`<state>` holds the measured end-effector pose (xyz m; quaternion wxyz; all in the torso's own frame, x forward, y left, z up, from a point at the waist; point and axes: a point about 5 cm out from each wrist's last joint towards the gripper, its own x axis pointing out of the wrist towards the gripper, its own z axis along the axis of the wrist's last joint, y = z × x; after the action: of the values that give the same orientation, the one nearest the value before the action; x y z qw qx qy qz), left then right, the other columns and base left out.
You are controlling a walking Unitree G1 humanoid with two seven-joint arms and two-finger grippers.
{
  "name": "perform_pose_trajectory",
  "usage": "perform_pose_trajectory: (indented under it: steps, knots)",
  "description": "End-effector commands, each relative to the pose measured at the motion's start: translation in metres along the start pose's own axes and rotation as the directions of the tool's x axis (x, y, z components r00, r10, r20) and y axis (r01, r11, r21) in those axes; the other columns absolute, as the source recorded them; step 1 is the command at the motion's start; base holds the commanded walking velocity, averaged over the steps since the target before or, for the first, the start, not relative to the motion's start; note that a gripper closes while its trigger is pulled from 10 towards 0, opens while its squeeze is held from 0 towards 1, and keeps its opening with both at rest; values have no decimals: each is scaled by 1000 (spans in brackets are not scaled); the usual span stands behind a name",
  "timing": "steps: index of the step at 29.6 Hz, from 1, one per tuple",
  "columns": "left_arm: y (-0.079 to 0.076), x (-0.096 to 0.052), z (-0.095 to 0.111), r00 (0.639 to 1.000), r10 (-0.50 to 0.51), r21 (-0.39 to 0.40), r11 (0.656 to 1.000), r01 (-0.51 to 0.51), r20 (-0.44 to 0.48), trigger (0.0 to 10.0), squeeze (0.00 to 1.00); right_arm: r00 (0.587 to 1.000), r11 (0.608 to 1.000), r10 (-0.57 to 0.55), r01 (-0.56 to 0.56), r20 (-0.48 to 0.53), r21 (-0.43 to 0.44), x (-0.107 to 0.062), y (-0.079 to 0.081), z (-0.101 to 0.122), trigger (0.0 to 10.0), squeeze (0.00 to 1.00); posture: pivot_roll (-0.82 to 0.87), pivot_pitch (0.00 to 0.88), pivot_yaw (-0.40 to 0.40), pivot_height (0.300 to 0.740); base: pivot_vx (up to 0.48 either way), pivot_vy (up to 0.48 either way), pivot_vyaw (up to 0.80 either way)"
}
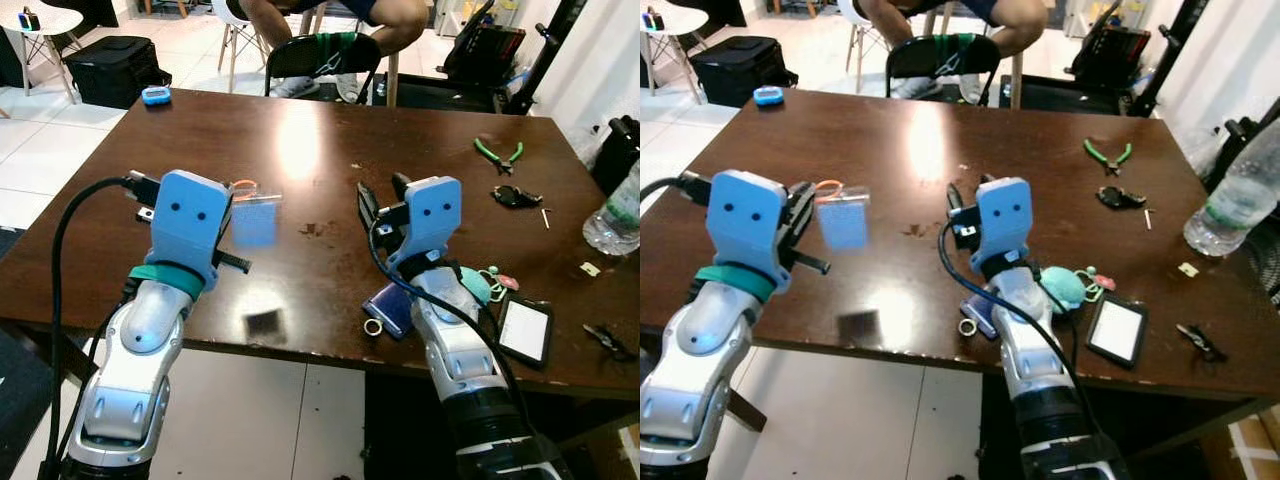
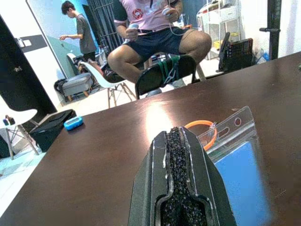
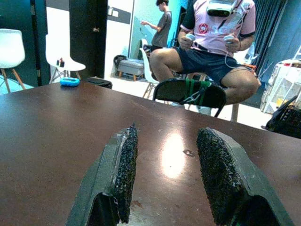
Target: Hang keys on a hook
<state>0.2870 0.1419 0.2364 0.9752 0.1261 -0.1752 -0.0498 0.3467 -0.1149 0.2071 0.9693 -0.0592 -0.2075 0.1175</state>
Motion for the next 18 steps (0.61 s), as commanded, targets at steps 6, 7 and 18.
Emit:
perform_pose_trajectory:
  steps: [6, 7, 18]
  knots:
    - [-2, 1, -2, 1000, 5, -8, 1000, -5, -9, 10000, 0, 1000, 1000, -3, 3, 6, -12, 1, -4, 1, 10000, 0, -53, 39, 49, 740, -100, 0, 0]
    - [-2, 1, -2, 1000, 5, -8, 1000, -5, -9, 10000, 0, 1000, 1000, -3, 3, 6, -12, 1, -4, 1, 10000, 0, -53, 39, 49, 740, -300, 0, 0]
    - [-2, 1, -6, 1000, 14, -5, 1000, -14, -18, 10000, 0, 1000, 1000, 5, -5, 8, -15, 1, -3, 0, 10000, 0, -46, 44, 49, 740, -324, 0, 0]
